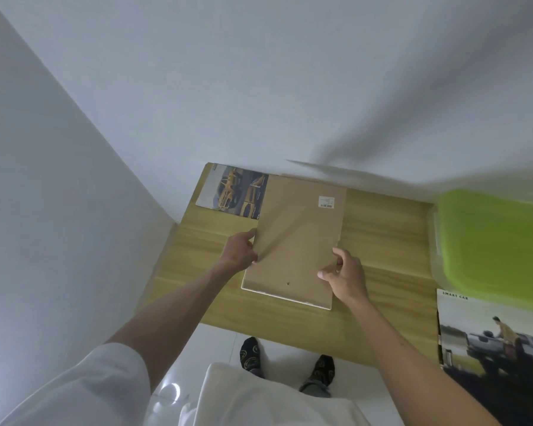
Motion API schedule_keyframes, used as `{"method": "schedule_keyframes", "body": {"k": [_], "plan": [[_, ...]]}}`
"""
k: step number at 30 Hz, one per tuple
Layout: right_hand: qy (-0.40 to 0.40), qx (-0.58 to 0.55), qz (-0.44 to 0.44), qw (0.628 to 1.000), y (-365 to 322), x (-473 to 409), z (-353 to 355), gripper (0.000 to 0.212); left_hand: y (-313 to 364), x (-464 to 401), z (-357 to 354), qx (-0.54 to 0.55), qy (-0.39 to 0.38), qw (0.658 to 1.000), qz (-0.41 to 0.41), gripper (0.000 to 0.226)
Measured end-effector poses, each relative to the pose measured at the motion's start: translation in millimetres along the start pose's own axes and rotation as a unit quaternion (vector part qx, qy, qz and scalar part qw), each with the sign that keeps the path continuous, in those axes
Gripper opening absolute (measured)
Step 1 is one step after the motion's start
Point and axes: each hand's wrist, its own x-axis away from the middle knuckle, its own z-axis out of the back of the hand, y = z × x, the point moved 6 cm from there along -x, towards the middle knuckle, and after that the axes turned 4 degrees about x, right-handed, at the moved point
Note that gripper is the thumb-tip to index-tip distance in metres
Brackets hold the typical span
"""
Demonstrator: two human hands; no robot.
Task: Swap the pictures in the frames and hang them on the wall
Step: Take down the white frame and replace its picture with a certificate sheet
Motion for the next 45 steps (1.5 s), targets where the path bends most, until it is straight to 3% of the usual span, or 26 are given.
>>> {"method": "schedule_keyframes", "body": {"k": [13, 22, 25, 28, 31, 33, 36, 40, 45], "plan": [[-0.004, 0.074, -0.034, 0.997, -3, 9, -14, 0.069, -14, -17, -1, -0.034, -0.033, 0.999, 0.024, 0.070], [-0.057, 0.179, -0.003, 0.982, -10, 1, -19, 0.061, -12, -24, -5, -0.095, -0.034, 0.995, 0.005, 0.031], [-0.066, 0.256, 0.009, 0.964, -17, -2, -14, 0.050, -2, -22, -7, -0.187, -0.069, 0.979, -0.045, 0.025], [-0.061, 0.358, 0.028, 0.931, -31, -9, -9, 0.075, 10, -22, -8, -0.288, -0.092, 0.949, -0.090, 0.026], [-0.080, 0.393, 0.047, 0.915, -34, -23, -8, 0.121, 20, -27, -10, -0.378, -0.096, 0.912, -0.125, 0.035], [-0.129, 0.410, 0.075, 0.900, -33, -32, -11, 0.137, 30, -28, -14, -0.420, -0.081, 0.890, -0.160, 0.048], [-0.197, 0.435, 0.125, 0.870, -33, -44, -19, 0.137, 36, -39, -19, -0.422, -0.075, 0.885, -0.182, 0.082], [-0.222, 0.446, 0.141, 0.855, -28, -53, -22, 0.138, 31, -62, -21, -0.443, -0.174, 0.865, -0.159, 0.146], [-0.211, 0.501, 0.135, 0.828, -37, -56, -24, 0.141, 34, -76, -27, -0.497, -0.212, 0.825, -0.164, 0.152]]}}
